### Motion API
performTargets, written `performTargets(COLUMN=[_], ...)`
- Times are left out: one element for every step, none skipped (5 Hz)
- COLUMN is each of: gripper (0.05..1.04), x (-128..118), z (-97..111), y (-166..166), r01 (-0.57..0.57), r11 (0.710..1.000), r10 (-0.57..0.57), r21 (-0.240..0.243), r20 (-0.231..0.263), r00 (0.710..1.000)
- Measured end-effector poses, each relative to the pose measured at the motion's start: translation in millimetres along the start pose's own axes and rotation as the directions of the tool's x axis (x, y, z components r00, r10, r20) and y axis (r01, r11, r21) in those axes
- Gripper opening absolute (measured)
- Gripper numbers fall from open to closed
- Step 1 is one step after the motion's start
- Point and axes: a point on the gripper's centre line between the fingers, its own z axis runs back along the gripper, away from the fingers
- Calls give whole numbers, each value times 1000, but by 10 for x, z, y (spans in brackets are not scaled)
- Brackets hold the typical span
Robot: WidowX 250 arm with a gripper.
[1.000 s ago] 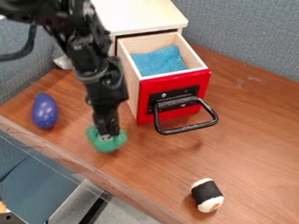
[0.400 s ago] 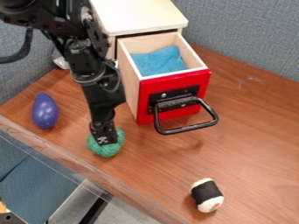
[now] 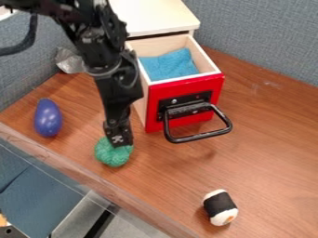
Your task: Move the green object to the lower middle of the table
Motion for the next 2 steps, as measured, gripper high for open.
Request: performTargets(gripper=[1001, 1001], x=[88, 180], z=[107, 224], y=[36, 72], r01=[-12, -29], r11=[1000, 999], r10=[12, 29], r21=[1, -17], r20=[22, -5], r00=[1000, 1000])
